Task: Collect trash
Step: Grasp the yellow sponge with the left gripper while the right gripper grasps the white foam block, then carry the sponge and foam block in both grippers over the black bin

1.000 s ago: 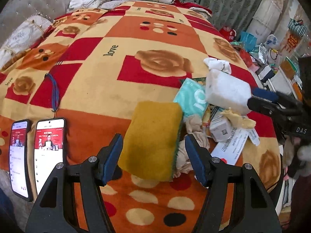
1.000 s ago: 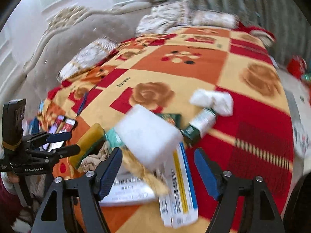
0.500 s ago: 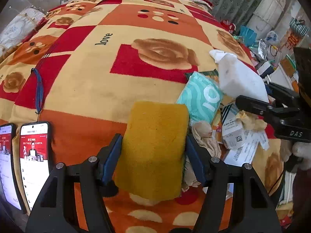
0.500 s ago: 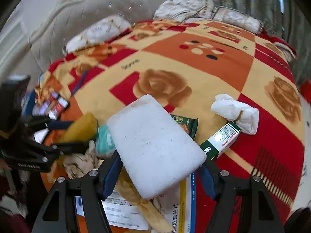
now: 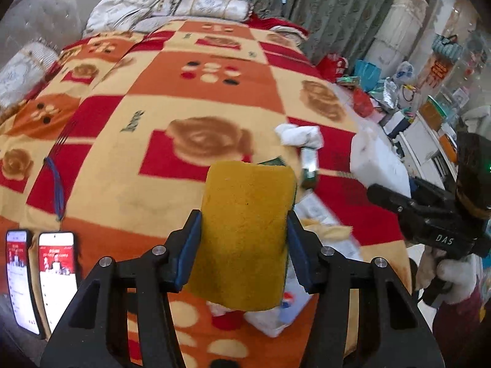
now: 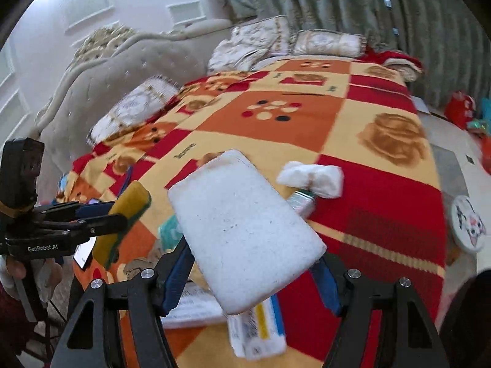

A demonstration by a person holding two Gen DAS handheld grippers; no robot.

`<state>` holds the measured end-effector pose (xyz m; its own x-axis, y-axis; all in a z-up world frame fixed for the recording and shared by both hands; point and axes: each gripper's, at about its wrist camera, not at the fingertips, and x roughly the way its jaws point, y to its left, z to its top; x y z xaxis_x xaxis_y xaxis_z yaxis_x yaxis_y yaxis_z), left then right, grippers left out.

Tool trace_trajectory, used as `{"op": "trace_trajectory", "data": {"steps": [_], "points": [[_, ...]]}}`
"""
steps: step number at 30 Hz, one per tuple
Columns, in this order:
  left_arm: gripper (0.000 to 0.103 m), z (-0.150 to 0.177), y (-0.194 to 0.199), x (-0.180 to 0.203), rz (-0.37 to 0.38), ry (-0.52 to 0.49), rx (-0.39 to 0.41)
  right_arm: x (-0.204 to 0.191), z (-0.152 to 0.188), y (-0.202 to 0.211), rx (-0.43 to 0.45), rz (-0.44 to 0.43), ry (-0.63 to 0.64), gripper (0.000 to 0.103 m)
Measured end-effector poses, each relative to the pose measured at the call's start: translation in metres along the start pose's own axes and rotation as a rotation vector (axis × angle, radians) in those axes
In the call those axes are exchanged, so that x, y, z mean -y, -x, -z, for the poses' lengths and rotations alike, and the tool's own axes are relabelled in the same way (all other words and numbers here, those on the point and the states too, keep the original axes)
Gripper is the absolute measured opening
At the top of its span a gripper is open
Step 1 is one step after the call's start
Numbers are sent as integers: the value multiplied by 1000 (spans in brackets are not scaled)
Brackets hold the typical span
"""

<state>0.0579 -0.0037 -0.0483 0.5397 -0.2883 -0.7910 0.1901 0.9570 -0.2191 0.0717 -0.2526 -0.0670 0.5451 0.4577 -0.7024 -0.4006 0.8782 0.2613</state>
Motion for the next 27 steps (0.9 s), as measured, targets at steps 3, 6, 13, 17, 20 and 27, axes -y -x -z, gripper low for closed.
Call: {"op": "trace_trajectory", "data": {"steps": [3, 6, 13, 17, 20, 27], "points": [[52, -6, -1, 24, 14, -30, 10, 16, 5, 14, 18, 25, -39, 70], [52, -11, -4, 45, 30, -51, 18, 32, 13, 30, 31, 61, -67, 70], [52, -21, -22, 103, 74, -112, 6, 69, 33, 62, 55, 127, -137, 70], [52, -25, -31, 135, 99, -156, 2, 94, 44, 80, 67, 168, -186, 70], [52, -27, -37, 159, 122, -187, -5, 112, 51, 93, 79, 194, -224, 70], [52, -31, -56, 212, 173, -239, -26, 153, 70, 126, 114, 264, -322, 70]]}}
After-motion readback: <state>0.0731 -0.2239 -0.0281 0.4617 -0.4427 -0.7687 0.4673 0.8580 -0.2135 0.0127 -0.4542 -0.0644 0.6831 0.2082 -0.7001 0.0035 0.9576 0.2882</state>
